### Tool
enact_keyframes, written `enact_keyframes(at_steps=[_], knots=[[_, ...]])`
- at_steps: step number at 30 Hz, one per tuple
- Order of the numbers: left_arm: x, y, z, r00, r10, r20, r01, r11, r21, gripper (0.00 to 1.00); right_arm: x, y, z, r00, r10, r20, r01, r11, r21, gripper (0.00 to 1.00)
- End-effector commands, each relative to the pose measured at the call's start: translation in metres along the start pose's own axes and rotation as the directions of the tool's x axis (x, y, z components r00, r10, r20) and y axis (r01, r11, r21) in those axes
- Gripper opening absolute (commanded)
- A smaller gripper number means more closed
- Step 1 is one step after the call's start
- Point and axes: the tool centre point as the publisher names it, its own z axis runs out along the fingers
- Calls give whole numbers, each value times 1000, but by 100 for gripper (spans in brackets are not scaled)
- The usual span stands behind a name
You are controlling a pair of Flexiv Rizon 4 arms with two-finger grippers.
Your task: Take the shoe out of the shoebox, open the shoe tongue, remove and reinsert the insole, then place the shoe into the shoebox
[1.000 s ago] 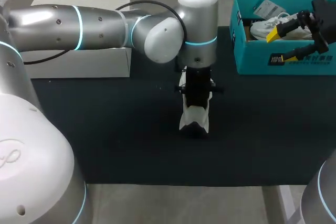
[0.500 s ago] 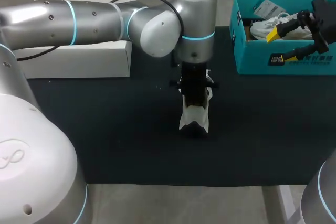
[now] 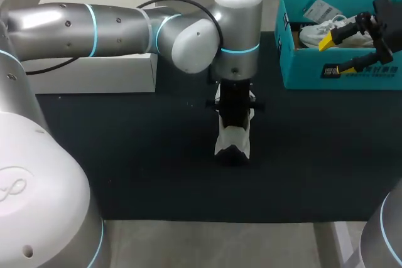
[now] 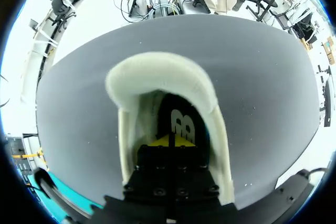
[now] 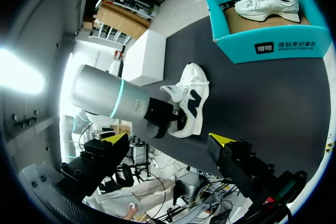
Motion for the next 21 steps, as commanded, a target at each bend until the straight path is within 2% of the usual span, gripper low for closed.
enact_keyframes(at_steps=[1, 5, 7, 17, 21], knots=[[8, -2, -19, 999, -4, 35, 6, 998, -69, 0, 0, 0, 1, 1000, 1, 2, -1, 1000, 0, 100], [9, 10, -20, 1000, -7, 16, 10, 989, -146, 0, 0, 0, 1, 1000, 1, 2, -1, 1000, 0, 100], [10, 13, -15, 1000, -9, 5, 9, 987, -159, 0, 0, 0, 1, 1000, 1, 2, -1, 1000, 0, 100], [14, 17, 14, 999, -24, -33, 21, 996, -91, 0, 0, 0, 1, 1000, 1, 2, -1, 1000, 0, 100], [14, 12, 10, 999, -21, -29, 19, 998, -67, 0, 0, 0, 1, 1000, 1, 2, -1, 1000, 0, 100]])
